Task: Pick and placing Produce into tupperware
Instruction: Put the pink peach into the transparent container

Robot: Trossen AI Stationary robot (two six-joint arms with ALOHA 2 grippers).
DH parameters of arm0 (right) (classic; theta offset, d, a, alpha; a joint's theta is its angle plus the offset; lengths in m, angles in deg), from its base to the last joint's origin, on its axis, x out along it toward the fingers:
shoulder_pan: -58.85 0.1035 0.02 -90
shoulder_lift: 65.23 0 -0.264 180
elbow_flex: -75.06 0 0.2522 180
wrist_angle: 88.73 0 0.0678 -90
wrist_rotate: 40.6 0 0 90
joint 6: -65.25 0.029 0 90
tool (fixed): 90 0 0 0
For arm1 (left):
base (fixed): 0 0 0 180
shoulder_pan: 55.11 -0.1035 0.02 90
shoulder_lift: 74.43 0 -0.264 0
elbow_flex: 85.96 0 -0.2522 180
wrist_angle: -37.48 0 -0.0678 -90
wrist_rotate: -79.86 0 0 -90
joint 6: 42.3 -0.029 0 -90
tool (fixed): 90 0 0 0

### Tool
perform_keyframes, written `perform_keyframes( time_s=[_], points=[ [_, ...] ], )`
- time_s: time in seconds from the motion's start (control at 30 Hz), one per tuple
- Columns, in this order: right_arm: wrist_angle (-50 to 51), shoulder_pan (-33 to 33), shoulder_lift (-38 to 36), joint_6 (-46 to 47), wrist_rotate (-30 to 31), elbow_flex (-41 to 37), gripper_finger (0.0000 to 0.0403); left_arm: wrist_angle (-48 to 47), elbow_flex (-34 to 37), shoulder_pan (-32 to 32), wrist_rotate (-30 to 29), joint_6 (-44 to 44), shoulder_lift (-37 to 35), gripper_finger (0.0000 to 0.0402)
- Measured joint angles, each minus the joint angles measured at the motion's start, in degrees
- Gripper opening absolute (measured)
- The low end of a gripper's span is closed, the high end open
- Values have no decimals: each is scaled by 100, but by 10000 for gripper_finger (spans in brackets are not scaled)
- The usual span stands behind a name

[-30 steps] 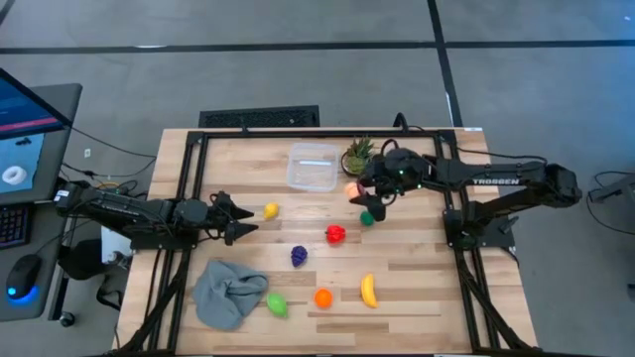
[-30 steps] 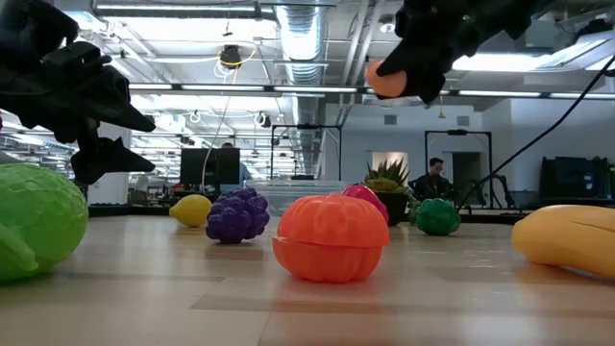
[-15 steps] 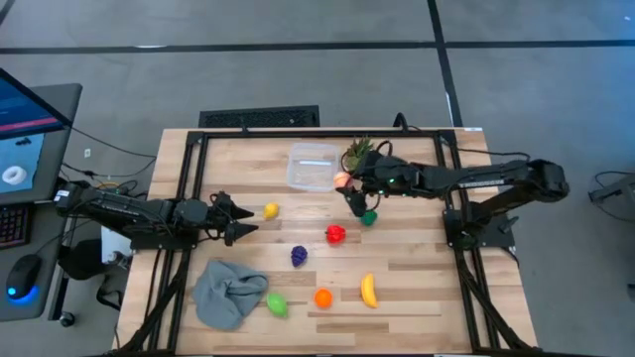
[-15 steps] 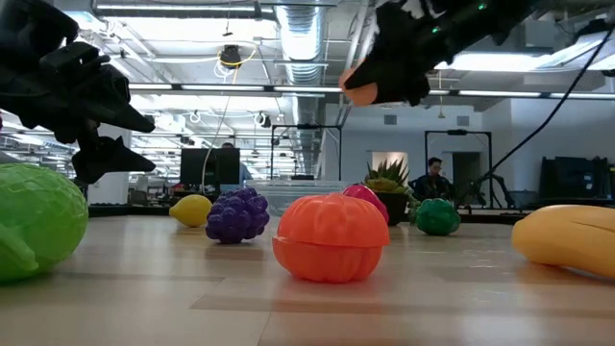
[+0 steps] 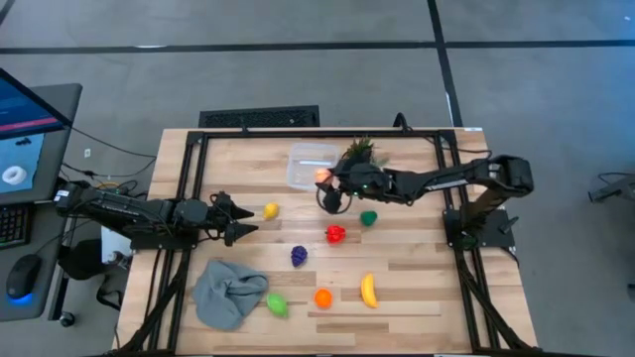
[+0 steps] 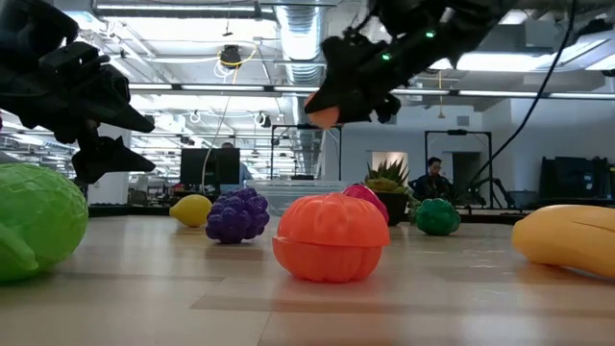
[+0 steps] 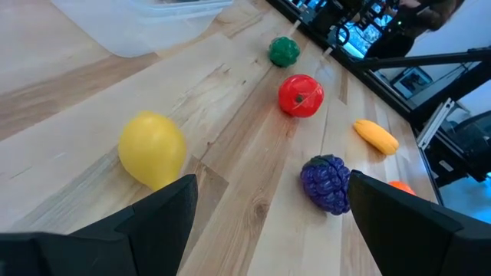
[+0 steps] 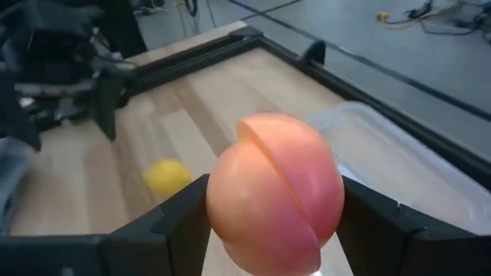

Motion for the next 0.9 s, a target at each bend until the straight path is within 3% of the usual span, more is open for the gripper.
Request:
perform_keyframes(
  time_s=[0.47, 0.9],
  points=[
    [1649, -348, 965, 239, 105, 1456, 261, 0, 0, -1, 3, 0, 7, 323],
    [2838, -835, 995, 277, 60, 2236, 261, 0, 0, -1, -8, -220, 5, 323]
  ],
)
